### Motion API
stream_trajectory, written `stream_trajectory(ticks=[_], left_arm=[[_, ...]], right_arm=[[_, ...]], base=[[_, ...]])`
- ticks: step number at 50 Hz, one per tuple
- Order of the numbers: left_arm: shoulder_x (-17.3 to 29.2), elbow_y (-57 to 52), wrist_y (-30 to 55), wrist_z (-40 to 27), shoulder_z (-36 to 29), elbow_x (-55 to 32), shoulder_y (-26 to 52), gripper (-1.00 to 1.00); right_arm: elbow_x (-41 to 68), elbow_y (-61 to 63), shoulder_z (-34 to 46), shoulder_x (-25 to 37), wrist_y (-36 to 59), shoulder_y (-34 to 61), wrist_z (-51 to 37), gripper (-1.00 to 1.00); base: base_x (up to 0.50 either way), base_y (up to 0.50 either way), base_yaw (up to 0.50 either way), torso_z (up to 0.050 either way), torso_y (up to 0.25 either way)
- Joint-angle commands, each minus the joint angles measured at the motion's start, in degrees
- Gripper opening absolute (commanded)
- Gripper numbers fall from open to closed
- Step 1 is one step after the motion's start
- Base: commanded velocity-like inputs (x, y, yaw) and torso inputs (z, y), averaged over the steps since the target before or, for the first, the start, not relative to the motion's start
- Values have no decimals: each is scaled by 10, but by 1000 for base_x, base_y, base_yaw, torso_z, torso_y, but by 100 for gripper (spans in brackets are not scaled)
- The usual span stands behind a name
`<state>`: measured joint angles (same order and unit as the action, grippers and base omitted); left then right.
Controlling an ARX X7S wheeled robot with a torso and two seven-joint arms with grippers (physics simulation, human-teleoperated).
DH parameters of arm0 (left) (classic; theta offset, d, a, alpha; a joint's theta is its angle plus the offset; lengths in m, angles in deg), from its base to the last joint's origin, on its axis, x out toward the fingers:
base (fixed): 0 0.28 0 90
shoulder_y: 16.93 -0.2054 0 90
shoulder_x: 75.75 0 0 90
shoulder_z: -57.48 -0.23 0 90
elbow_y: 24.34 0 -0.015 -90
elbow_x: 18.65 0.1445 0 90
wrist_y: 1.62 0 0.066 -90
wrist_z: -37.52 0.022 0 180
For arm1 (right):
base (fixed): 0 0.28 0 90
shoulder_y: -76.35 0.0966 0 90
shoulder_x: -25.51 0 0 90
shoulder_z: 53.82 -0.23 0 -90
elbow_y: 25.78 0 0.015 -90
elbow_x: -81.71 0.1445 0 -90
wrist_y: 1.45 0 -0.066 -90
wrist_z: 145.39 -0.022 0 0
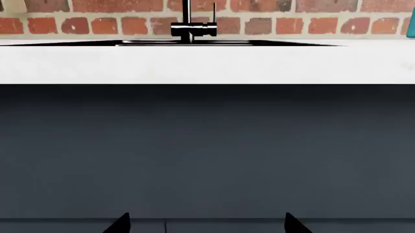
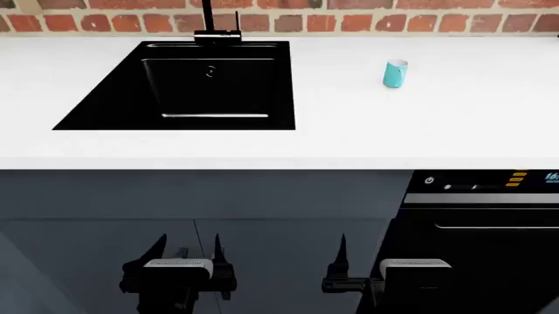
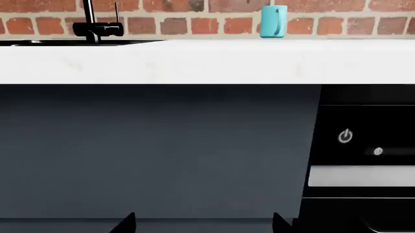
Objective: A wet mug is on the counter and needs to be dried. Pick it up and place it upside down in the open cabinet.
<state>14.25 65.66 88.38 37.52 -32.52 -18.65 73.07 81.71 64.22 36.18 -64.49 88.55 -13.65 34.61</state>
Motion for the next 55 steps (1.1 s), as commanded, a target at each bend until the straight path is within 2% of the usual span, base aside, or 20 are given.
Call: stream_trajectory(ticks=[1,14,38,45,47,48,51,53,55], left_arm=[[10,-8,2,2,-11,-20,-4,100],[36,-38,10,10,-38,-57,-16,100],[52,-56,3,-3,-55,-84,-24,100],[63,-85,34,-25,-56,-75,-11,100],[75,-123,60,-46,-30,-74,37,100],[85,-134,91,-62,-9,-74,87,100],[125,-95,193,-97,41,-74,295,100],[148,35,194,-111,31,-40,440,100],[160,207,138,-135,15,-4,580,100]], right_arm=[[7,3,11,9,2,0,-12,100],[46,13,33,30,-6,-9,-19,100],[68,18,57,50,-12,-11,-33,100],[64,49,56,62,4,-7,-48,100],[57,130,47,83,55,1,-58,100],[54,186,35,97,103,18,-65,100],[43,320,6,162,305,148,-66,100],[56,322,-9,196,415,269,-49,100],[48,275,-1,226,468,373,-39,100]], base=[[0,0,0,50,37],[0,0,0,50,37],[0,0,0,50,44],[0,0,0,0,0],[0,0,0,0,0],[0,0,0,0,0],[0,0,0,0,0],[0,0,0,0,0],[0,0,0,0,0]])
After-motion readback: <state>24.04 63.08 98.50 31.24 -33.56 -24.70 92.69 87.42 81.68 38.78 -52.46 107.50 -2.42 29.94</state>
